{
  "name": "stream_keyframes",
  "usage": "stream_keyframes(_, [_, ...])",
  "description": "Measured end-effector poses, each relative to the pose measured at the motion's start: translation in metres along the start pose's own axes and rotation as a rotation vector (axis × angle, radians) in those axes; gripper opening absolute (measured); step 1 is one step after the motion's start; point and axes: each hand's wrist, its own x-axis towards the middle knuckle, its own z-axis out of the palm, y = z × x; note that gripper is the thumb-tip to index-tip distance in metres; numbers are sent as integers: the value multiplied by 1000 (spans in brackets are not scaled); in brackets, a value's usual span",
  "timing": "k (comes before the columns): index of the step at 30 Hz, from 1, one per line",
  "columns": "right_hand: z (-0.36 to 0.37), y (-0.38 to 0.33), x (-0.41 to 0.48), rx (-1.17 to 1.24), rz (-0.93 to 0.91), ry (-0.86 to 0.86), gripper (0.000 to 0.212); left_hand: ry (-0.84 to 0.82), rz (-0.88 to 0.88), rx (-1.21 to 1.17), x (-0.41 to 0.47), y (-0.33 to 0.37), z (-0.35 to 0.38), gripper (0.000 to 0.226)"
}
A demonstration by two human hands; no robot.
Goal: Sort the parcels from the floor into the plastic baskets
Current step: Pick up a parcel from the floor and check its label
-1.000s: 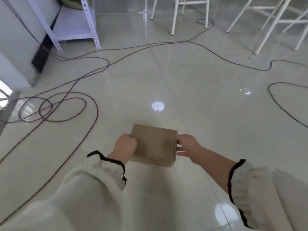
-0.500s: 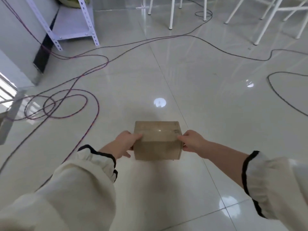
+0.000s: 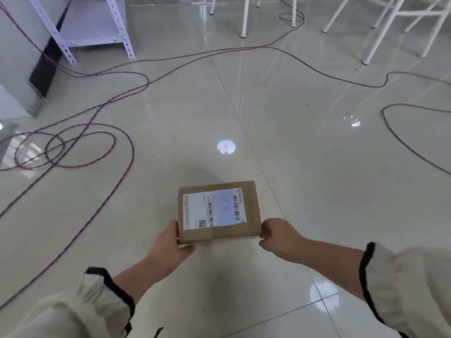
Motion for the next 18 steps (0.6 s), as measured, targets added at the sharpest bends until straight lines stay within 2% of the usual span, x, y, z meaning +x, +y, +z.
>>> stream_keyframes(2, [9,3,-1,50,60,-114,7,-83,-49,10,-2,-12,8,32])
stream_keyframes(5, [11,3,0,158,107,-203,33,-130,-61,12,2,-16,8,32])
stream_keyframes(8, [10,0,3,259,160,-233,17,-198,-85,-6,4,-18,7,32])
stream_keyframes(10, [12,2,7,344,219,-236,35,-236,-86,102,7,-20,0,34])
stream_keyframes(11, [13,3,8,383,252,-211,41,-194,-68,205,12,-21,-6,37])
stream_keyframes(13, [14,5,7,425,317,-113,50,33,-43,283,24,-19,-24,41])
stream_keyframes(15, [13,6,2,454,395,-126,49,228,-17,87,38,-4,-39,38])
stream_keyframes(16, [13,6,-2,498,422,-210,43,233,11,-11,45,6,-42,37])
stream_keyframes(18, [12,1,-8,697,418,-431,34,92,82,-44,55,27,-37,38])
